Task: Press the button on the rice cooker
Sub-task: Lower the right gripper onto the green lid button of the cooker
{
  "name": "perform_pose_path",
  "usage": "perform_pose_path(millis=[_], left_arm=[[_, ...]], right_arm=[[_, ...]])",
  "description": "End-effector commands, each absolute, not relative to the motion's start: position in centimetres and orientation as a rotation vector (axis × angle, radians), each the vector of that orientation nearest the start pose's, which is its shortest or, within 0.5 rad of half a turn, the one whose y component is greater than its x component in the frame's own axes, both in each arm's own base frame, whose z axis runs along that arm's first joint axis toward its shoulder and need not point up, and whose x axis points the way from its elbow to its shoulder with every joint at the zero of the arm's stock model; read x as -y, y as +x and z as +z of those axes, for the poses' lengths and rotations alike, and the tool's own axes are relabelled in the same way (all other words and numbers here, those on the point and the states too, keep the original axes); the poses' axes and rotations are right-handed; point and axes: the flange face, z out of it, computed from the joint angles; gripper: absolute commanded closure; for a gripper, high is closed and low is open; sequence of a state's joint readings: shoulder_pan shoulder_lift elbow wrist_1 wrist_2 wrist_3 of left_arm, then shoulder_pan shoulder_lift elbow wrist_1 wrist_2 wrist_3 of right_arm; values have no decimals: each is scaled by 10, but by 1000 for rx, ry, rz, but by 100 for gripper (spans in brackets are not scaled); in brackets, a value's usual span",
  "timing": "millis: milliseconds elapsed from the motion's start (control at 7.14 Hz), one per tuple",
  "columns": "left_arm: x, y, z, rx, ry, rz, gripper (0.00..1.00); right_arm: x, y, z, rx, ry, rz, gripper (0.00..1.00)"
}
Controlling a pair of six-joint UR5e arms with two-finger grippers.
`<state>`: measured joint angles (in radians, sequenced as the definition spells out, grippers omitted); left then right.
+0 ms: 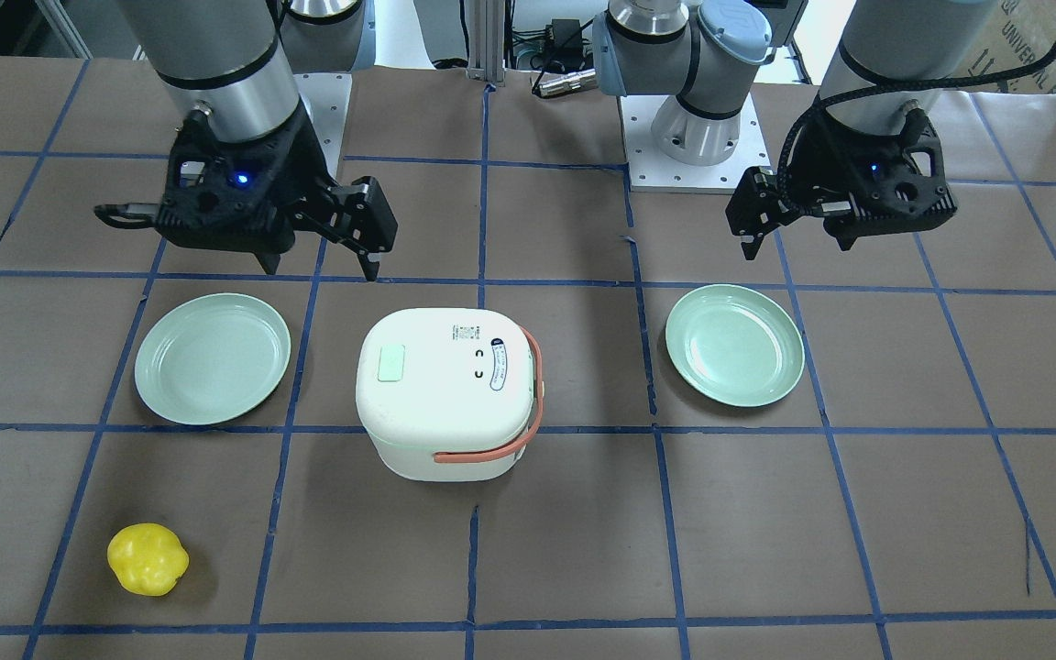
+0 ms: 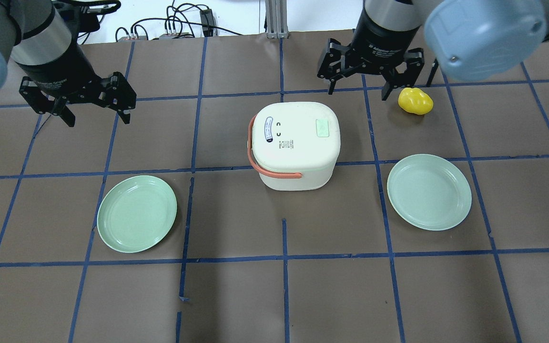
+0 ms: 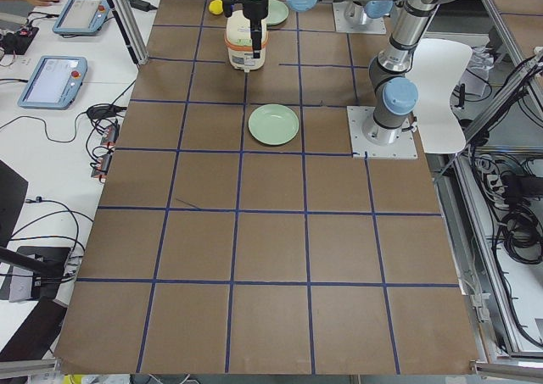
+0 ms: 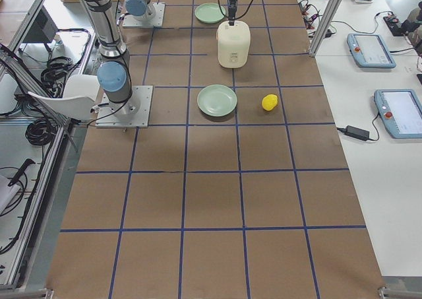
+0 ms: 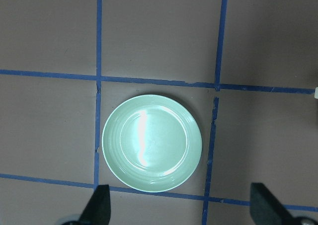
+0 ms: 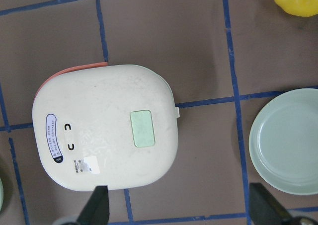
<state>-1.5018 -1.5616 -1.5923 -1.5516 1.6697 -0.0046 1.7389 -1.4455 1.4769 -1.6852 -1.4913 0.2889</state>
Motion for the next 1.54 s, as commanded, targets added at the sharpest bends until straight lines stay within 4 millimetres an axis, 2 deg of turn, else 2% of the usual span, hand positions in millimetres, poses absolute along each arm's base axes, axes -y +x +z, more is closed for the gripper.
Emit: perform_pose_path(millis=[0,140,280,420,700,1120,1400], left_arm=[[496,-89,484,-3040,-113,-7,0],[496,-89,484,-3040,-113,-7,0],[496,-89,484,-3040,-113,-7,0],[496,-89,484,-3040,-113,-7,0],[496,-90,484,-3041,-113,-7,0],[496,-90,484,-3041,-113,-7,0],[496,-90,484,-3041,-113,-7,0]], right_arm=[[534,251,453,-2991,139,-63,68],[539,254,442,-2980,140,-30,83],[545,259,429,-2955,156,16,91],[550,258,417,-2960,148,43,93],[553,255,411,-2965,155,59,93],[556,254,381,-2983,161,117,92],[560,254,374,-2986,162,124,92]])
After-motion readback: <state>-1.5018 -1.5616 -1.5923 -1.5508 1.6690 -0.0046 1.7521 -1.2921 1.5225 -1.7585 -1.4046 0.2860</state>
